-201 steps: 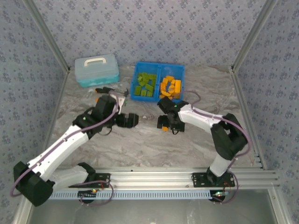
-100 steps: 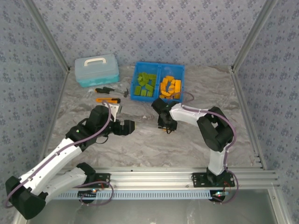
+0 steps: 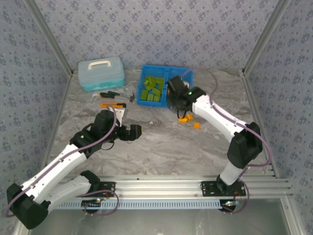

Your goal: Sort the legos into containers by color

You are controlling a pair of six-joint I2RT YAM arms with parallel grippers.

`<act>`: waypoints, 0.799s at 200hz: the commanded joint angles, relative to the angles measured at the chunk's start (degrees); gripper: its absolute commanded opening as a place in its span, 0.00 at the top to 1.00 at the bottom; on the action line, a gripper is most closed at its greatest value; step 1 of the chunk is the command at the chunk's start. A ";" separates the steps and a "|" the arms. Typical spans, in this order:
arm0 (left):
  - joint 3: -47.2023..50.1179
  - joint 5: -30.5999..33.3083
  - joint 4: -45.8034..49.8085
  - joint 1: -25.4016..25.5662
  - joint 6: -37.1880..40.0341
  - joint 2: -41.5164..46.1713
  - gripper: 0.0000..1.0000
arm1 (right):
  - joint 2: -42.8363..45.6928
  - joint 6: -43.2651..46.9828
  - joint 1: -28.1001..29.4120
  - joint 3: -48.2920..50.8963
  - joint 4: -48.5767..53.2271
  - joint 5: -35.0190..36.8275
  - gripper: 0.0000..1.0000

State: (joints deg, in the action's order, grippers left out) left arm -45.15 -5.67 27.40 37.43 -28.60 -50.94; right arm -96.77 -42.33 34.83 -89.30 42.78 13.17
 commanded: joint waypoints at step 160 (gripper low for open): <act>-0.15 -3.25 -6.41 3.03 -1.81 4.06 0.01 | -19.80 18.05 -12.46 -41.74 18.44 -7.13 0.31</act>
State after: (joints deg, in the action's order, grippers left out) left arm -44.77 -8.36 23.59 40.21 -30.72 -47.24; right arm -129.93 -28.49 21.71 -139.76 57.63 7.14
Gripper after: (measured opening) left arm 0.993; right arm 0.670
